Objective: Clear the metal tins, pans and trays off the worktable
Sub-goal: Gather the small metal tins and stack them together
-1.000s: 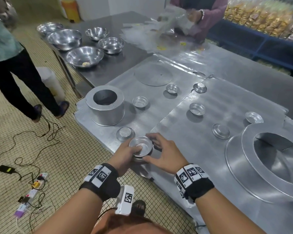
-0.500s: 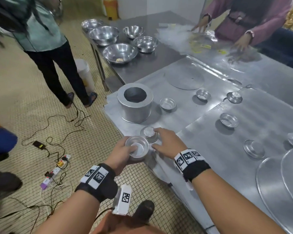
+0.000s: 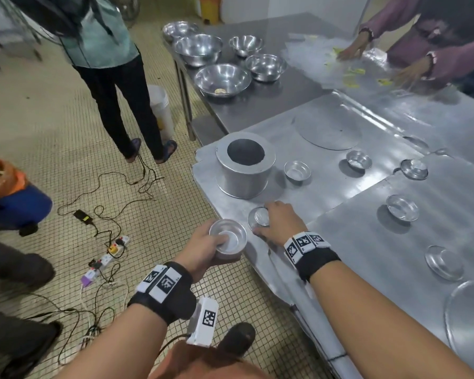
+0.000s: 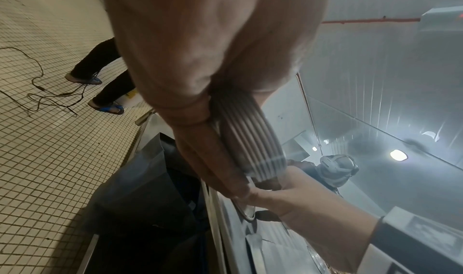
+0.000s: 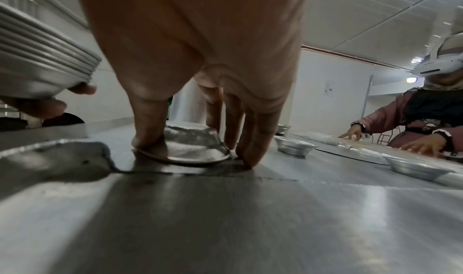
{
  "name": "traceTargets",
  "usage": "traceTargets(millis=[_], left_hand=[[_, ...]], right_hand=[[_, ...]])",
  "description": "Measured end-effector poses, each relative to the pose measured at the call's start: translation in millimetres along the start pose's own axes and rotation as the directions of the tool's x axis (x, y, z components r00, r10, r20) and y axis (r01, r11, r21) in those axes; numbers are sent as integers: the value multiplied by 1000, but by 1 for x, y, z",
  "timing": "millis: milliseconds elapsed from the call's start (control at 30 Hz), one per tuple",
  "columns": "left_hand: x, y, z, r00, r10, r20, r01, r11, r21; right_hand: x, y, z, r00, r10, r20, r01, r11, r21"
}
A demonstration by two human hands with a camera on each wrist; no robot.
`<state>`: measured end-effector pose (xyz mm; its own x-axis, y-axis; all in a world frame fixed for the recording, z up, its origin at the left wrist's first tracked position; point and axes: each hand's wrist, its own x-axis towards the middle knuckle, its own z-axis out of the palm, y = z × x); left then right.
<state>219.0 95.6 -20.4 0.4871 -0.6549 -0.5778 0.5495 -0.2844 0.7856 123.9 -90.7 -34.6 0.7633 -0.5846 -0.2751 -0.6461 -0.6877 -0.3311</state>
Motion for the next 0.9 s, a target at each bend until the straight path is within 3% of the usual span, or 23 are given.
traceTargets(millis=[200,333,433,667,900], left_hand=[[2,8,9,1000,8,12,-8,1000,13],[6,11,19,1000,10,17,-10,999,30],[9,12,27,999,6,41,-7,1000,11],[7,15,46,976,-20,219,13,999,32],[7,9,62,973,-11,232,16,1000,-20]], right_hand=[[-15,2,-14,981,6,-195,53,954,294],[-30,2,-22,889,-28,-458,250,866,432],[-41,-2,-26,837,-60,-543,354,818,454],[-67,-3,-22,831,-141,-539,430,778,459],[-85,13,-14,871,-147,-469,388,792,472]])
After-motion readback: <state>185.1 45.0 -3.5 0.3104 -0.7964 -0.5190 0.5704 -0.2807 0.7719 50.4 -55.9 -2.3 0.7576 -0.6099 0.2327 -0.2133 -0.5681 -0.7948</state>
